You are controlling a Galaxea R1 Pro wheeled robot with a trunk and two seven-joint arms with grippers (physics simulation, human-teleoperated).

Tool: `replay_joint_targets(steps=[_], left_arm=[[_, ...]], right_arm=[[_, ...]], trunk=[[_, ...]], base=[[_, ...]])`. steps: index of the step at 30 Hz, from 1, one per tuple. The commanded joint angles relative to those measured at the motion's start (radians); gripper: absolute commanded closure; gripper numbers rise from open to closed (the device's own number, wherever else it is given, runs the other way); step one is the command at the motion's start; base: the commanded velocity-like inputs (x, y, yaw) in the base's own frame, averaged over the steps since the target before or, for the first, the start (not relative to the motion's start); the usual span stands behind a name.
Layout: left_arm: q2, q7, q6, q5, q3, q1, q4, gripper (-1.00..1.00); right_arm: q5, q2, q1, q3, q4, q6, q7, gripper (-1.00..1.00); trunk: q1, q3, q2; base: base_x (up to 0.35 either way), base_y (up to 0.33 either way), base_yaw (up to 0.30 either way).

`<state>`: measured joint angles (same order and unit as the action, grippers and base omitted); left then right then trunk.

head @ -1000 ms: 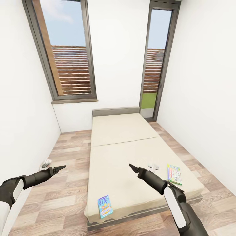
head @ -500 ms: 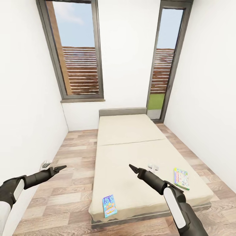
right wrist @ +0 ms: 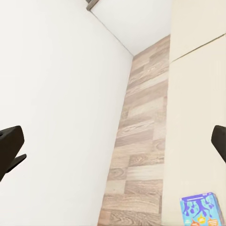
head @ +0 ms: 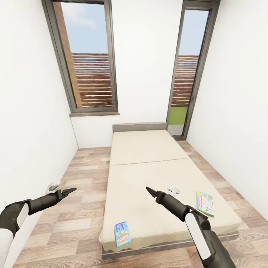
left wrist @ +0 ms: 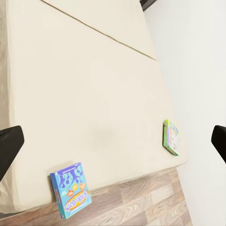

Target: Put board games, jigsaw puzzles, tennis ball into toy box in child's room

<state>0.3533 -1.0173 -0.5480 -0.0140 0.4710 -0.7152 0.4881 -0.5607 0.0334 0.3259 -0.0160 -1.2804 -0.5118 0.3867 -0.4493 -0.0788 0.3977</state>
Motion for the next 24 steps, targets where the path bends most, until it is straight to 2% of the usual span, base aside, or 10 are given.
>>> replay_joint_targets(steps=[1,9,16,24], left_arm=[[0.000,-0.003,-0.009,-0.001,0.003,-0.001,0.000,-1.00],[0.000,-0.003,-0.010,-0.001,0.003,-0.001,0.000,-1.00],[0.000,-0.003,-0.010,-0.001,0.003,-0.001,0.000,-1.00],[-0.001,0.000,-0.010,-0.001,0.003,-0.001,0.000,-1.00]], right_arm=[[-0.006,0.000,0.001,0.001,-0.001,-0.007,0.000,-1.00],[-0.006,0.000,0.001,0.001,-0.001,-0.007,0.001,-1.00],[-0.007,0.000,0.001,0.000,-0.001,-0.007,0.003,-1.00],[-0.006,-0.001,0.001,-0.001,-0.001,-0.007,0.003,-1.00]], trunk=[[-0.001,-0.002,0.002],[-0.001,0.000,0.002],[-0.001,0.001,0.002],[-0.001,0.001,0.002]], base=[[0.000,-0.007,0.132],[0.000,-0.035,0.177],[0.000,-0.046,0.046],[0.000,0.081,0.088]])
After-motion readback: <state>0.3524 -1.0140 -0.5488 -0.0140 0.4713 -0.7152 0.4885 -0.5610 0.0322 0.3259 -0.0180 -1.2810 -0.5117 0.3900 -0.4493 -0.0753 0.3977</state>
